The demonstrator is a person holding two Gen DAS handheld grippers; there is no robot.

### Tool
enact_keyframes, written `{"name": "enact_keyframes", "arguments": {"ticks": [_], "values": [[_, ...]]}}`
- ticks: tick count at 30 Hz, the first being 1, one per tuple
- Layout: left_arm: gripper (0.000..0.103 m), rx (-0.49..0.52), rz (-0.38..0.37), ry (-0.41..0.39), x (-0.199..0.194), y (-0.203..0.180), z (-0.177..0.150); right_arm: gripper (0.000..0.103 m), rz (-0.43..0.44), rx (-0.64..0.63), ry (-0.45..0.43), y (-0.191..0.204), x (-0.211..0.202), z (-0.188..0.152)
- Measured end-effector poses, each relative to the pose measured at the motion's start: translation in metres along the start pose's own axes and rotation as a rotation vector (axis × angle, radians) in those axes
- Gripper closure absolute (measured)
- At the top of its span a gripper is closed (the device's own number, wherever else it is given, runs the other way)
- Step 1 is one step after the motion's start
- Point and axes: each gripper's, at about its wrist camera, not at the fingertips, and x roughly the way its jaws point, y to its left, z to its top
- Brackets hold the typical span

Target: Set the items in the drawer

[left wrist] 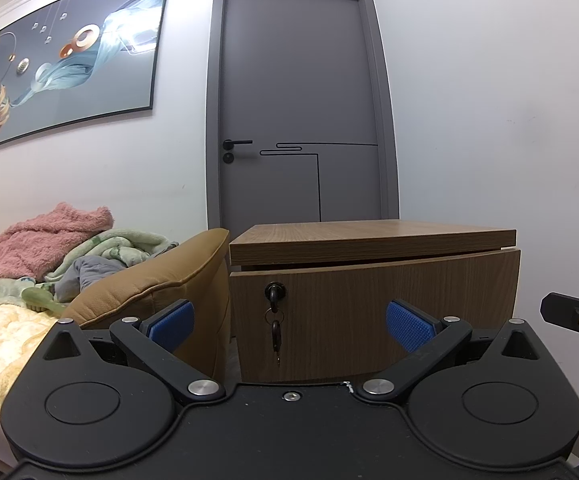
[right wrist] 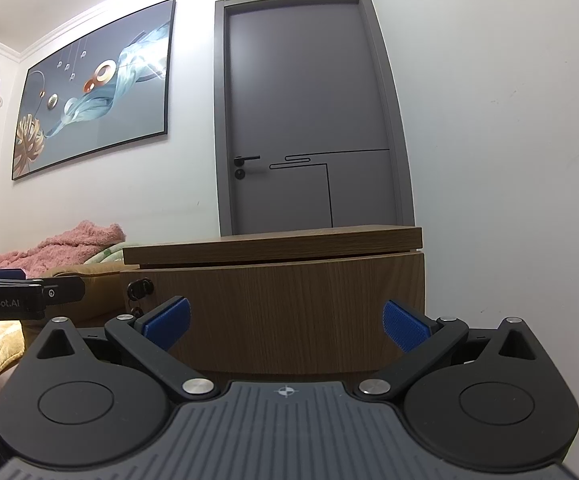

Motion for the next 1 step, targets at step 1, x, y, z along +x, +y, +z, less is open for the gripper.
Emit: {"name": "enact_keyframes", "arguments": {"ticks": [1], "values": [[0.001,0.001,0.000,0.001,0.0000,-0.0001,0.0001,0.000,0.000,0.000,0.000,0.0004,-0.0003,0.0001]]}}
